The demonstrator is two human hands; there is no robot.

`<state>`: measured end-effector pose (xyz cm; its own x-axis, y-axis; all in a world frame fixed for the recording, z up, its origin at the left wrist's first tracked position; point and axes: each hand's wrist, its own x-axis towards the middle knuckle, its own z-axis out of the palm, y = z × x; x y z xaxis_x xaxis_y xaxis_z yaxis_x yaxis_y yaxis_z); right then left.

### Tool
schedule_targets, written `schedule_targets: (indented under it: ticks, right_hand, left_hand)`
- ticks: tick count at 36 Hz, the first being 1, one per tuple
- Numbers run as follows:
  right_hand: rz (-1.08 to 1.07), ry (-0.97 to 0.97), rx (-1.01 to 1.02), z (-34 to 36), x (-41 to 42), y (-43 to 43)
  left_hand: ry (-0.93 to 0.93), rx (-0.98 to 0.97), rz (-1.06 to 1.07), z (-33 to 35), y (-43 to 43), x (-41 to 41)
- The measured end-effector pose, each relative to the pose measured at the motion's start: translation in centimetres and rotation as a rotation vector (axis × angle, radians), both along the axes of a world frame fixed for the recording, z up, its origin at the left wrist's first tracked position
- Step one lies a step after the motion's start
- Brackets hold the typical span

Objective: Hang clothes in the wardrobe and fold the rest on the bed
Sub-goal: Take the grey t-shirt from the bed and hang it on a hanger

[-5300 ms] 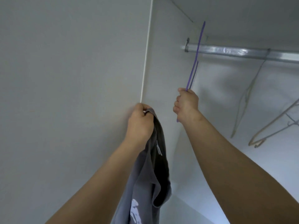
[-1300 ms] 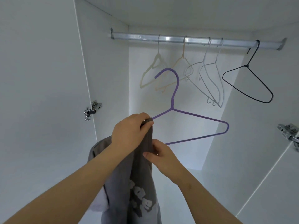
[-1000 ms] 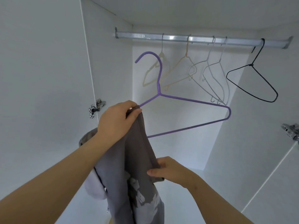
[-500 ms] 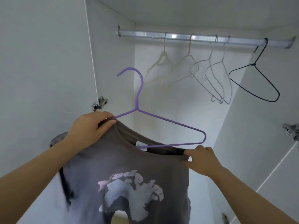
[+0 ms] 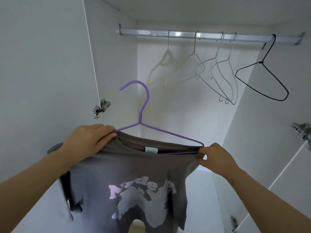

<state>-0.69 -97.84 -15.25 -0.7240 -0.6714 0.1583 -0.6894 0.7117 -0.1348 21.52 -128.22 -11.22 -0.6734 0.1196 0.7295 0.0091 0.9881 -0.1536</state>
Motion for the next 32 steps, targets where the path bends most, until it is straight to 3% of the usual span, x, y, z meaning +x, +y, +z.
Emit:
schedule_targets:
  ticks: [10, 18, 23, 27, 29, 32]
  right_hand:
    - [-0.068, -0.058, -0.068, 2.6, 1.3, -1.0]
    - [0.147, -0.063, -0.139, 2.5, 3.0, -2.4]
    - [0.185, 0.121, -0.397, 1.7, 1.8, -1.7]
    - [-0.013, 0.008, -0.312, 2.6, 1.3, -1.5]
    - [0.019, -0.018, -0.210, 2.4, 1.2, -1.7]
    - [0.059, -0.099, -0.216, 1.9, 1.5, -2.1]
  left_hand:
    - [-0.204, -0.062, -0.020, -1.1, 0.2, -1.2]
    - [-0.104, 0.287, 0.131, -0.8, 1.1, -2.1]
    - [-0.129, 0.420, 0.075, -0.6, 1.3, -1.6]
    - [-0.137, 0.459, 0.030, -0.6, 1.3, -1.6]
    - [-0.143, 0.465, 0.023, -0.4, 1.5, -1.7]
    - [-0.150, 0.474, 0.021, -0.1, 1.7, -1.9]
